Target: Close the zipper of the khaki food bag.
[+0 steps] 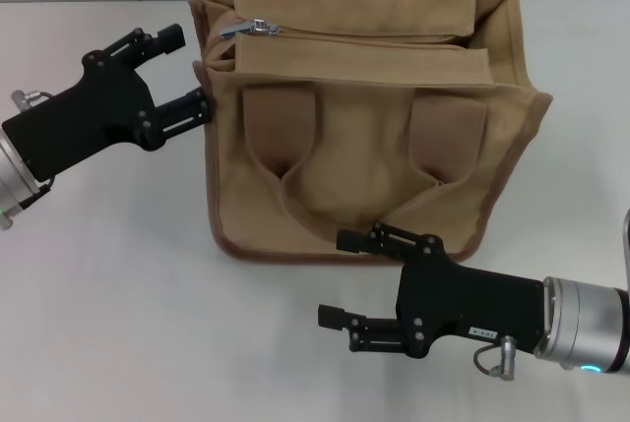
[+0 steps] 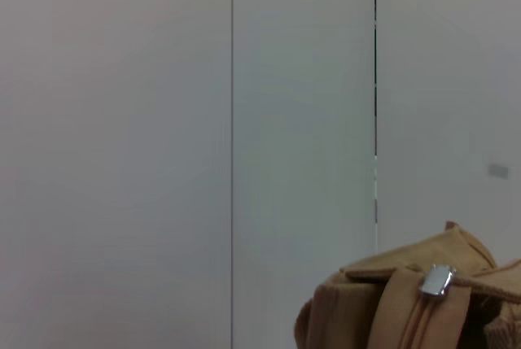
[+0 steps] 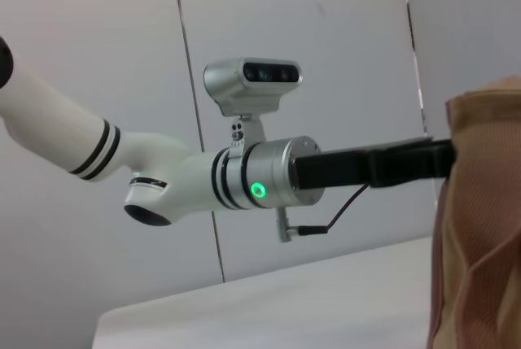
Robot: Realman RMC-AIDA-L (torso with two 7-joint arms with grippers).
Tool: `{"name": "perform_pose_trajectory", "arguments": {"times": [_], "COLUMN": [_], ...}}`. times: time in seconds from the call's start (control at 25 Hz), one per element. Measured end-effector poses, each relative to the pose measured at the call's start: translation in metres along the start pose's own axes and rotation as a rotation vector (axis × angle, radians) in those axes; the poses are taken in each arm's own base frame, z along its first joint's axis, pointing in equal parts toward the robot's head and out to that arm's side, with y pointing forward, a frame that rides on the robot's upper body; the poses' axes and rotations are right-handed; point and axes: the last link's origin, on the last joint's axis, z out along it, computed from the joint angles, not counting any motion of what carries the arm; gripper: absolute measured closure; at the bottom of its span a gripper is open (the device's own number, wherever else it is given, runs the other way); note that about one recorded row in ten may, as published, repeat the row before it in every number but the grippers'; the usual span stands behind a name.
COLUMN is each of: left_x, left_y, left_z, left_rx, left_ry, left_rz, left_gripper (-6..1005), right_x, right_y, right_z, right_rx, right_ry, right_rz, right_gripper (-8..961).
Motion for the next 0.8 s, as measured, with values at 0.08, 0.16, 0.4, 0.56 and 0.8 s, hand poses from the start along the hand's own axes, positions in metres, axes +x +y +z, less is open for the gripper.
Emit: {"name": "perform_pose_trajectory", "arguments": {"times": [0.08,0.16,0.4,0.56,0.8], "left_x": [-0.001,-0.002,0.004,0.006,0.006], "left_y": [0.001,0.001,-0.005,-0.008,-0.005], "left_z": [0.0,0.001,0.007,0.01,0.015], "left_rx": [-0.004,0.0,0.073,0.122,0.104], "left_ry": [-0.007,-0.003,0.075,0.128,0.127], "left_rz": [0.002,0.001,-0.012,0.005,0.018], "left_gripper": [191,191,191,191,220], "right_x": [-0.001,-0.002,-0.003,-0.003,-0.003], "right_y": [-0.002,-0.003,-0.005,-0.005,-0.007], "right_z": [0.001,0.002,0.005,0.005,0.005], "right_rx": [0.005,0.009,0.005,0.011,0.018], "right_ry": [-0.003,-0.004,-0.004,0.0,0.002], "right_rz": [-0.006,-0.018,-0.029,-0.029,-0.032], "right_gripper": [119,119,119,119,119]}}
